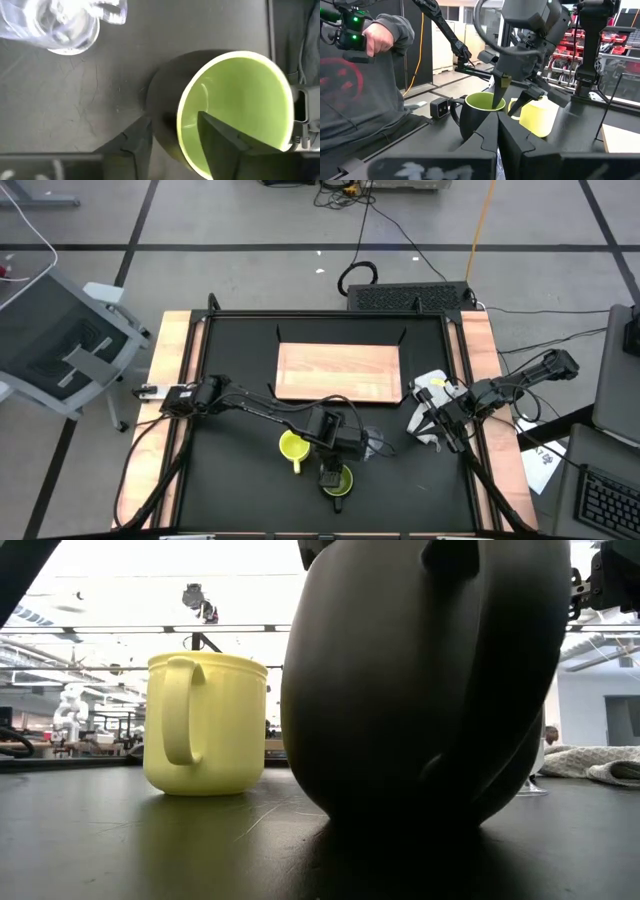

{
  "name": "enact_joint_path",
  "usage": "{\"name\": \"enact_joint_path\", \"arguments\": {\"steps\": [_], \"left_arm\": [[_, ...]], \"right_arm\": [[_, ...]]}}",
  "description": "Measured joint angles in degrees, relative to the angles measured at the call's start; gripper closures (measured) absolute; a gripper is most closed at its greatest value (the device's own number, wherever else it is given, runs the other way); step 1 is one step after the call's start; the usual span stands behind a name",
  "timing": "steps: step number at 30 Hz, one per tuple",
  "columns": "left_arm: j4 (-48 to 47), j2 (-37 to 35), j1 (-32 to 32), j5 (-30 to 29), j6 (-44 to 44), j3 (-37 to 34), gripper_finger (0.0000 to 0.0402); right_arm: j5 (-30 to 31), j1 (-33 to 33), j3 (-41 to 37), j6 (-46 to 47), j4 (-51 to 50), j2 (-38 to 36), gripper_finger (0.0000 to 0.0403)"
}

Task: Stack small to large cups/mugs on shelf
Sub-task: Put the black mug on the shelf

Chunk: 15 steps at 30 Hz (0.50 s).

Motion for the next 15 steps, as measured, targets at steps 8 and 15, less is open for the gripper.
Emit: {"name": "enact_joint_path", "arguments": {"steps": [8,15], "left_arm": [[0.79,0.0,0.17,0.0,0.07,-2.06,0.0339],[1.79,0.15,-0.04,0.02,1.96,-2.26,0.0388]], "right_arm": [[0.0,0.0,0.0,0.01,0.04,0.0,0.0403],[0.0,0.01,0.0,0.0,0.04,0.0,0.0403]]}}
